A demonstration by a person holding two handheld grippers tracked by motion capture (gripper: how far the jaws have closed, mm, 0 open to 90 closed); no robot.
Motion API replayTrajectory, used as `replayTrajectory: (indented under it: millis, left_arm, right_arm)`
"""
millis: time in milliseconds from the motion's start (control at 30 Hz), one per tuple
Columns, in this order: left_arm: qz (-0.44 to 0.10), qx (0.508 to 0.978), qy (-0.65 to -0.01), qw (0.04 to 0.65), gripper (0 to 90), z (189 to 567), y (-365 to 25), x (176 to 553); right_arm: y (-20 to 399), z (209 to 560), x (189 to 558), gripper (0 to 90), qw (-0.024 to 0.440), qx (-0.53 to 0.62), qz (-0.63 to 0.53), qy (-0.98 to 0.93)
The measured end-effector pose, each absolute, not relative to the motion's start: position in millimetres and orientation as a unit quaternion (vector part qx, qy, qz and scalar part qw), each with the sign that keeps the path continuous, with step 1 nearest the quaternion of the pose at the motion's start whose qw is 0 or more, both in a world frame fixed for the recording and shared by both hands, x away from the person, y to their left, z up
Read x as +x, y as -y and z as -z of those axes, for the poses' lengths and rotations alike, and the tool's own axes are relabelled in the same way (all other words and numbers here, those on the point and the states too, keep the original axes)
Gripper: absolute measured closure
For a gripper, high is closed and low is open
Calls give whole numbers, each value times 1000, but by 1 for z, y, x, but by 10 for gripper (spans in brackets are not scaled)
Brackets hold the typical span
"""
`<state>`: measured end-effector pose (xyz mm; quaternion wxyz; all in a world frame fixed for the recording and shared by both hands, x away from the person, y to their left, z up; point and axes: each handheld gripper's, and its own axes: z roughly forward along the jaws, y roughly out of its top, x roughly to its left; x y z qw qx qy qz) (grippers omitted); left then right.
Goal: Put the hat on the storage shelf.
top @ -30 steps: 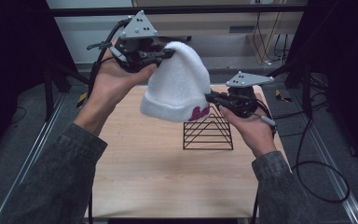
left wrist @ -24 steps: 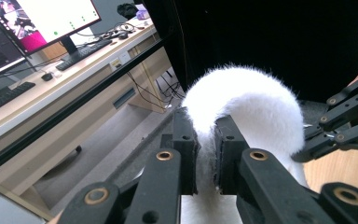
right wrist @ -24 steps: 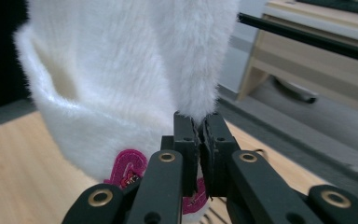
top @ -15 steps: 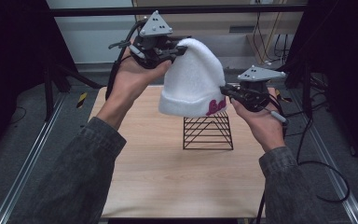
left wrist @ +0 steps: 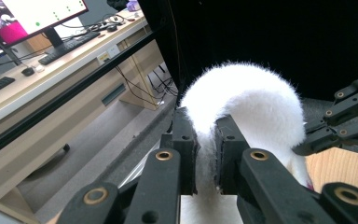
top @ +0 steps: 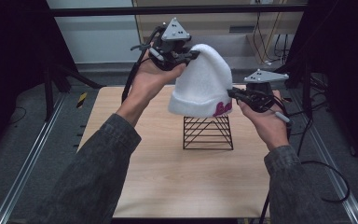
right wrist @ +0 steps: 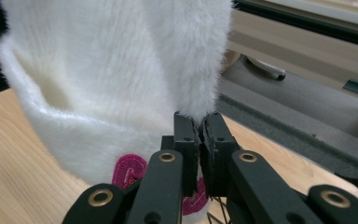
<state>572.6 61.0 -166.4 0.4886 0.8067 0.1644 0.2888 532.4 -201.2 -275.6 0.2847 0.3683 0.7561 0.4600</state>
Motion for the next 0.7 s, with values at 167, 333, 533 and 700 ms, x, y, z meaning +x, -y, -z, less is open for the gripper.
replayTrajectory:
  millis: [167,333,533,700]
  left_arm:
    - [-282,811,-163,486,812,174,-53,578]
    - [-279,815,-160,481,812,183,-46,581]
    - [-279,821,-154,474,811,193,-41,582]
    - [-276,825,-155,468,811,202,-41,584]
  right_arm:
    - [202,282,535,859,282,372,-455,-758]
    - [209,292,539,860,277,385,-447,-758]
    - [213,303,538,860,275,392,-444,-758]
    - [212,312,536,859,272,392,-439,-761]
